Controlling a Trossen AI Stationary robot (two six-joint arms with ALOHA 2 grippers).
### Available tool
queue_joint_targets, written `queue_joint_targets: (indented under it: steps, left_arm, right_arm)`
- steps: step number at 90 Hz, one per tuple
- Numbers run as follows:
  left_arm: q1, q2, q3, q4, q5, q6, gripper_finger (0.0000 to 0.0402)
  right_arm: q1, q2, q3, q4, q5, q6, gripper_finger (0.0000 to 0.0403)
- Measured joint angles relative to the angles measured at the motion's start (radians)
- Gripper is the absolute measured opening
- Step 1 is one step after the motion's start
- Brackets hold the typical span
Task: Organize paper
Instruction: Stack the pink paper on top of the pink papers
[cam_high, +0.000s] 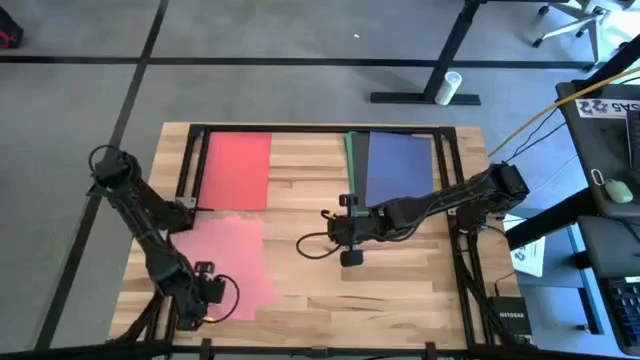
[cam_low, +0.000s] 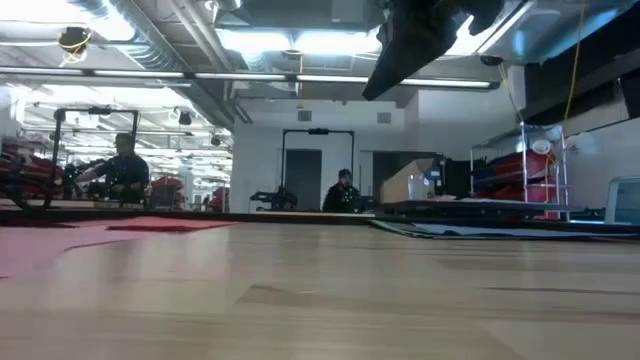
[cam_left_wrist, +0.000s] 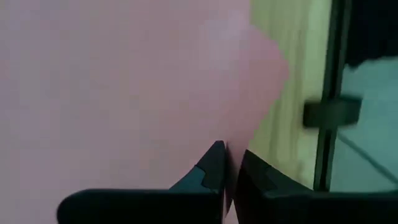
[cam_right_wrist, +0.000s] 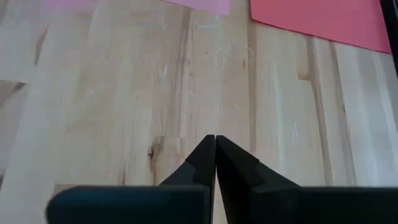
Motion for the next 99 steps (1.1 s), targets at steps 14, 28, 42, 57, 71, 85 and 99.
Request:
queue_joint_targets:
  steps: [14, 28, 42, 57, 71, 85, 99]
  left_arm:
    - [-0.012, 0.000, 0.000, -0.055, 0.046, 0.020, 0.0000]
    - [-0.015, 0.000, 0.000, -0.048, 0.095, 0.076, 0.0000]
    - [-0.015, 0.000, 0.000, -0.057, 0.114, 0.117, 0.0000]
    - [-0.015, 0.015, 0.000, -0.056, 0.125, 0.161, 0.0000]
    - [-0.013, 0.051, 0.000, -0.058, 0.160, 0.234, 0.0000]
    - [-0.013, 0.091, 0.016, -0.083, 0.169, 0.305, 0.0000]
    - [0.007, 0.146, 0.078, -0.193, 0.170, 0.425, 0.0000]
  right_arm:
    - [0.000, 0.000, 0.000, 0.000, -0.003, 0.000, 0.0000]
    - [0.000, 0.000, 0.000, 0.000, -0.008, 0.000, 0.0000]
    - [0.000, 0.000, 0.000, 0.000, -0.008, 0.000, 0.0000]
    - [0.000, 0.000, 0.000, 0.000, -0.015, 0.000, 0.0000]
    - [-0.001, 0.000, 0.000, 0.000, -0.026, -0.001, 0.0000]
    - [-0.001, 0.000, 0.000, 0.002, -0.026, 0.000, 0.0000]
    - [-0.001, 0.000, 0.000, 0.005, -0.026, 0.000, 0.0000]
